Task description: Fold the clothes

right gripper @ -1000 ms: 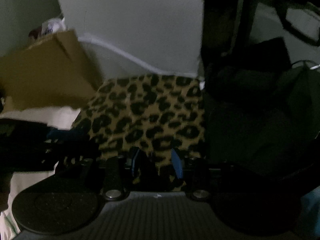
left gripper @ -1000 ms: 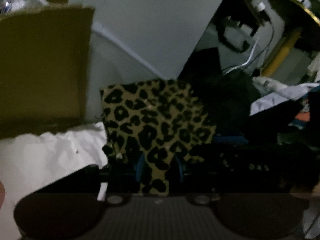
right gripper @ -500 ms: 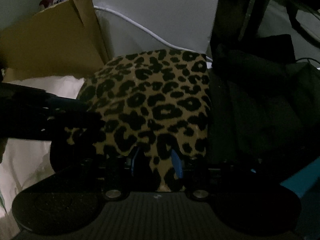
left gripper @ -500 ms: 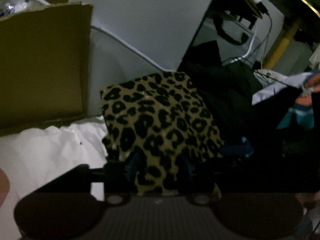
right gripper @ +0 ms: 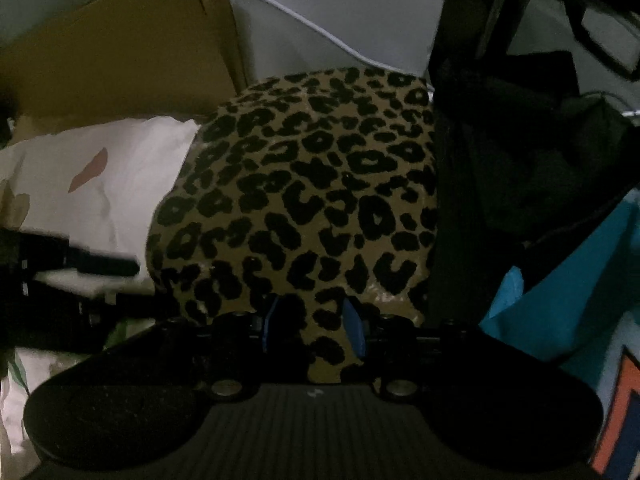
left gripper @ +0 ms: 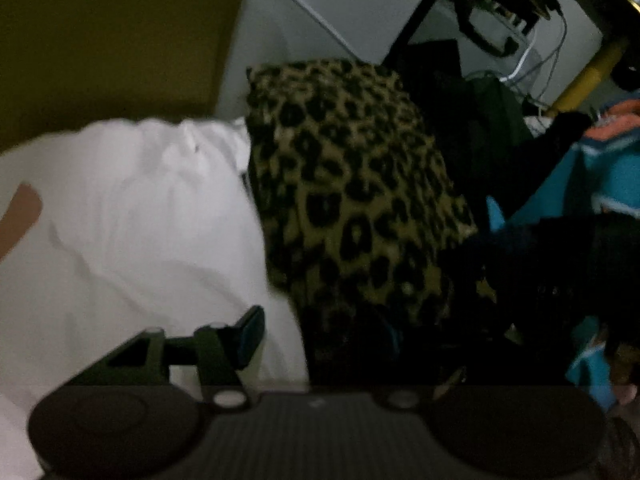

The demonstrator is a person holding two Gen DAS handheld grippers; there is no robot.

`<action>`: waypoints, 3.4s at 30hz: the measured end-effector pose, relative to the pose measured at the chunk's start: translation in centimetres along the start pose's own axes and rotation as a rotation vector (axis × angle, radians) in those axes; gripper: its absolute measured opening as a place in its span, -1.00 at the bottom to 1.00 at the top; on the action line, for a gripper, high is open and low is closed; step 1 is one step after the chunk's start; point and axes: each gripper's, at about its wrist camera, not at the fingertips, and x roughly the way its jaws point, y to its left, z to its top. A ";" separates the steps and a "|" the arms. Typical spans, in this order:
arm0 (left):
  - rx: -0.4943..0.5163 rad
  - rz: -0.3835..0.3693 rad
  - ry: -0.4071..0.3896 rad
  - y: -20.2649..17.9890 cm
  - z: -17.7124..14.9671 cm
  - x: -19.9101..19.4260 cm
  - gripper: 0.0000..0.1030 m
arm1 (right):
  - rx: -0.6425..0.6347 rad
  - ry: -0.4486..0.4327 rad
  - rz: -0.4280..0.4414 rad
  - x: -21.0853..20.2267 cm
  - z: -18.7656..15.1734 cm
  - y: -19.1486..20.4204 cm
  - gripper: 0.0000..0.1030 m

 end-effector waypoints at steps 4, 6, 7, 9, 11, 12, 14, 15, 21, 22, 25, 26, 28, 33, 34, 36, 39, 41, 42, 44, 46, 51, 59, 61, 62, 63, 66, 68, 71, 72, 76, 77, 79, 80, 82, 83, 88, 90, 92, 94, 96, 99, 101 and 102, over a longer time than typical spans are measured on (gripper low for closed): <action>-0.056 -0.011 0.036 0.1 -1.9 0.0 0.20 | 0.019 0.033 -0.013 0.0 -0.8 0.9 -0.20; -0.049 -0.013 0.052 -0.1 -2.5 0.1 0.20 | 0.058 0.032 -0.016 -0.2 -1.2 0.8 -0.20; -0.064 -0.016 0.061 -0.1 -2.7 0.2 0.20 | 0.082 0.028 -0.017 -0.3 -1.4 0.7 -0.20; -0.093 -0.023 0.078 0.0 -3.2 0.5 0.20 | 0.132 0.019 -0.021 -0.4 -1.9 0.3 -0.20; -0.122 -0.029 0.098 0.1 -3.7 0.8 0.20 | 0.167 0.014 -0.026 -0.4 -2.4 0.1 -0.20; -0.139 -0.029 0.115 0.2 -4.1 1.1 0.20 | 0.171 0.014 -0.028 -0.3 -2.5 0.2 -0.20; -0.150 -0.039 0.128 0.3 -4.6 1.3 0.19 | 0.169 0.016 -0.029 0.0 -2.7 0.3 -0.20; -0.148 -0.045 0.133 0.3 -4.8 1.4 0.17 | 0.171 0.016 -0.028 0.1 -2.8 0.3 -0.20; -0.160 -0.063 0.148 0.6 -5.8 1.7 -0.32 | 0.159 0.027 -0.039 0.5 -3.5 0.0 -0.20; -0.173 -0.072 0.153 0.9 -5.9 1.7 -0.58 | 0.158 0.030 -0.044 0.6 -3.7 -0.1 -0.20; -0.194 -0.082 0.153 1.3 -6.2 1.3 -0.76 | 0.162 0.041 -0.061 0.5 -4.2 -0.2 -0.21; -0.193 -0.085 0.151 1.4 -6.2 1.1 -0.79 | 0.163 0.044 -0.065 0.5 -4.4 -0.3 -0.21; -0.190 -0.089 0.149 1.4 -6.4 0.6 -0.82 | 0.160 0.057 -0.075 0.3 -4.8 -0.3 -0.21; -0.190 -0.087 0.142 1.4 -6.5 -0.2 -0.83 | 0.177 0.073 -0.090 -0.6 -5.5 -0.3 -0.20; -0.193 -0.086 0.141 1.4 -6.6 -0.2 -0.83 | 0.173 0.077 -0.092 -0.9 -5.5 -0.1 -0.20; -0.200 -0.087 0.136 1.4 -6.7 -0.4 -0.83 | 0.168 0.081 -0.090 -1.5 -5.7 0.3 -0.20; -0.206 -0.081 0.149 1.6 -6.7 -0.2 -0.76 | 0.193 0.071 -0.064 -2.8 -5.9 1.4 -0.20; -0.222 -0.071 0.171 2.0 -6.7 -0.2 -0.61 | 0.205 0.065 -0.041 -3.7 -6.1 2.5 -0.20; -0.231 -0.063 0.180 2.1 -6.6 -0.4 -0.61 | 0.198 0.065 -0.034 -4.1 -6.2 3.2 -0.20; -0.232 -0.045 0.193 2.0 -6.6 -1.3 -0.55 | 0.184 0.070 -0.022 -4.9 -6.5 4.4 -0.19; -0.230 -0.016 0.214 1.8 -6.6 -2.4 -0.55 | 0.171 0.085 -0.019 -5.9 -6.9 5.4 -0.13; -0.252 0.024 0.195 1.8 -5.0 -6.8 -0.51 | 0.187 0.083 -0.009 -9.3 -6.7 7.2 -0.10; -0.170 0.064 0.151 0.1 -1.2 -14.8 0.21 | 0.256 0.022 0.014 -15.2 -4.2 8.4 0.39; -0.147 0.083 0.143 -0.2 -0.6 -16.8 0.34 | 0.253 0.007 0.014 -16.6 -3.6 8.5 0.45; -0.142 0.094 0.139 -0.2 -0.4 -17.7 0.41 | 0.259 -0.003 0.019 -17.3 -3.3 8.5 0.51; -0.149 0.105 0.134 -0.1 -0.2 -18.7 0.45 | 0.267 -0.013 0.024 -18.0 -3.0 8.5 0.57; -0.149 0.132 0.145 0.0 0.2 -21.4 0.73 | 0.294 -0.039 0.050 -20.1 -2.5 8.6 0.82; -0.132 0.118 0.157 -0.3 0.3 -23.1 0.93 | 0.319 -0.041 0.073 -21.6 -2.1 8.5 0.97; -0.151 0.109 0.167 -0.3 0.5 -25.7 0.98 | 0.343 -0.019 0.050 -23.6 -1.7 8.6 0.99; -0.158 0.103 0.167 -0.3 0.5 -26.6 0.98 | 0.379 -0.002 0.057 -24.2 -1.6 8.4 0.99; -0.119 0.088 0.165 -0.6 1.4 -30.2 0.99 | 0.434 0.037 0.092 -26.1 -1.0 9.0 0.99; -0.104 0.084 0.160 -0.8 1.7 -31.1 0.99 | 0.416 0.041 0.076 -26.5 -0.8 9.4 0.99; -0.095 0.083 0.153 -0.9 2.1 -32.9 1.00 | 0.391 0.044 0.088 -27.4 -0.3 10.3 0.99; -0.098 0.087 0.151 -0.8 2.2 -33.7 1.00 | 0.371 0.043 0.092 -27.8 -0.1 10.9 0.99; -0.104 0.092 0.158 -0.6 2.4 -35.1 1.00 | 0.332 0.040 0.100 -28.7 0.3 12.2 0.99; -0.100 0.096 0.163 -0.5 2.4 -35.7 1.00 | 0.318 0.039 0.104 -29.2 0.5 12.7 0.99; -0.044 0.137 0.119 -0.1 1.4 -39.9 1.00 | 0.315 0.043 0.105 -31.1 1.1 14.1 0.99; -0.033 0.152 0.116 0.3 0.7 -41.5 1.00 | 0.302 0.053 0.103 -31.9 1.1 14.5 0.99; -0.054 0.162 0.112 1.2 0.2 -43.2 1.00 | 0.291 0.051 0.105 -32.8 1.1 14.9 0.99; -0.085 0.173 0.092 2.2 -0.3 -45.1 1.00 | 0.282 0.046 0.106 -33.7 1.2 15.1 0.99; -0.111 0.184 0.072 3.3 -0.6 -46.9 1.00 | 0.268 0.040 0.106 -34.7 1.2 15.5 0.99; -0.136 0.225 0.052 4.1 -1.2 -49.0 1.00 | 0.247 0.027 0.099 -36.4 1.2 16.2 0.99; -0.110 0.252 0.033 4.0 -1.6 -50.3 1.00 | 0.240 0.014 0.101 -37.6 1.2 16.8 0.99; -0.102 0.259 0.024 3.9 -1.9 -50.9 1.00 | 0.236 0.007 0.104 -38.2 1.3 17.2 0.99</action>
